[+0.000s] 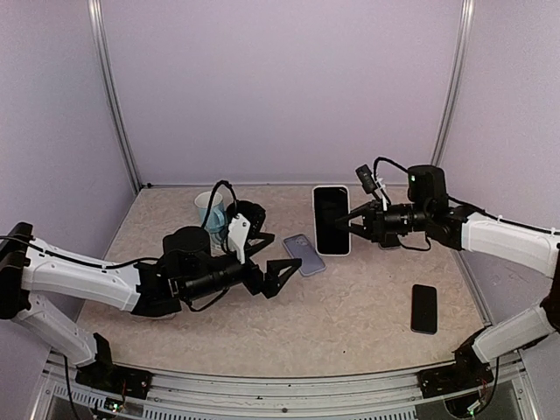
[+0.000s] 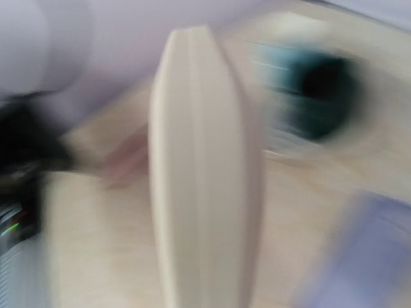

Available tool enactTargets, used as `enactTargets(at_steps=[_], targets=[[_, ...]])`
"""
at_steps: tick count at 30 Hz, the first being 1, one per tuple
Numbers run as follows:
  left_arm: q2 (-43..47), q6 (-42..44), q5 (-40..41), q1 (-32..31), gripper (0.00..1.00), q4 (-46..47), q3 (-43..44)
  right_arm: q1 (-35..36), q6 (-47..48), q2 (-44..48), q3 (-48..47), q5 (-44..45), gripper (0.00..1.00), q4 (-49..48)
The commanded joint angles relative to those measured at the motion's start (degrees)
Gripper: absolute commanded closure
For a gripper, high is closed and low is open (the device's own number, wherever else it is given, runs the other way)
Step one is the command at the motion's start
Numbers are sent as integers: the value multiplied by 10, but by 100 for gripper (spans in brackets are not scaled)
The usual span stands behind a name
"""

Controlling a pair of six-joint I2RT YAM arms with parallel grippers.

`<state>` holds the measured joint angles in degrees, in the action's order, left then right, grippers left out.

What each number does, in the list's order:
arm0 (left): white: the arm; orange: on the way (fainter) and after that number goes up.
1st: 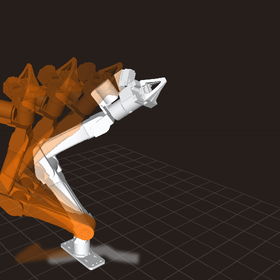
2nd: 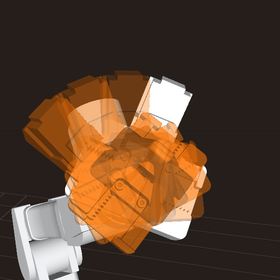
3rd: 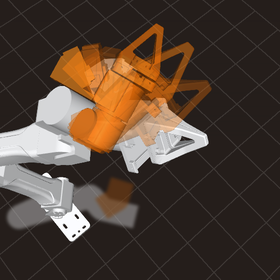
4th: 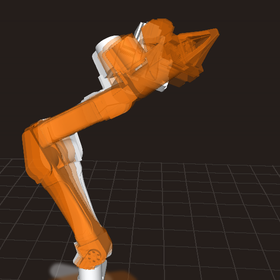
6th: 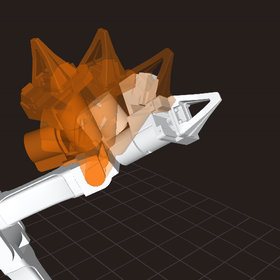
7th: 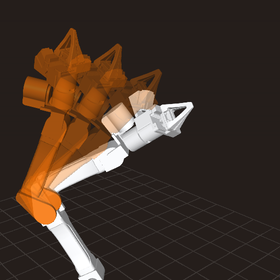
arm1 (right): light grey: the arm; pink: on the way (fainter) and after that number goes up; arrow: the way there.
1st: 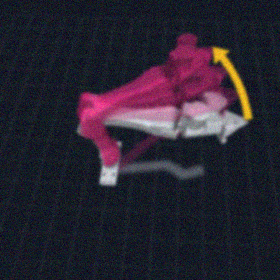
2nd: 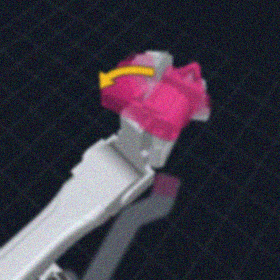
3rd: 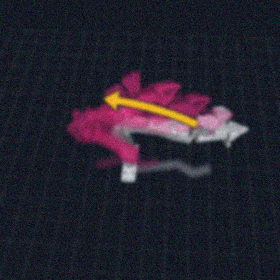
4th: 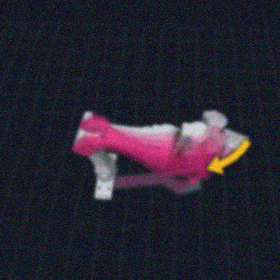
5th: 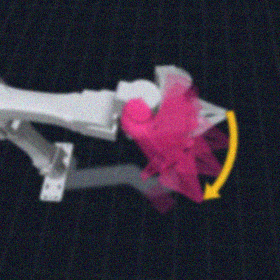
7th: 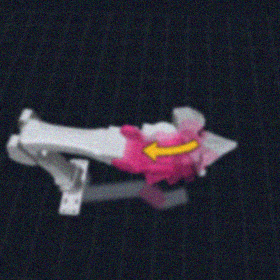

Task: Put the phone into the phone case

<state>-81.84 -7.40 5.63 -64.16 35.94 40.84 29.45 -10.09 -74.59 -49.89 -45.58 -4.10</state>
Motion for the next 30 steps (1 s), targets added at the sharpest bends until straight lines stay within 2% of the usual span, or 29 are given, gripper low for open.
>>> enactTargets(at_steps=[1, 7, 10, 14, 20, 24, 30], targets=[[30, -25, 177, 22, 2, -125, 29, -90, -21, -93, -104, 71, 100, 193], [60, -50, 196, 40, 1, -148, 11, -165, 8, -262, -226, 11, 100, 265], [68, -55, 200, 44, 1, -163, 4, -174, 19, -330, -275, -31, 100, 291], [76, -62, 198, 52, 1, -174, -5, -176, 35, -409, -333, -40, 100, 329], [87, -62, 199, 61, 1, -183, -13, -199, 36, -489, -388, -41, 89, 347], [99, -65, 200, 70, 1, -187, -20, -206, 42, -524, -422, -10, 80, 372], [113, -72, 202, 75, 1, -201, -29, -206, 58, -546, -472, 104, 70, 413]])
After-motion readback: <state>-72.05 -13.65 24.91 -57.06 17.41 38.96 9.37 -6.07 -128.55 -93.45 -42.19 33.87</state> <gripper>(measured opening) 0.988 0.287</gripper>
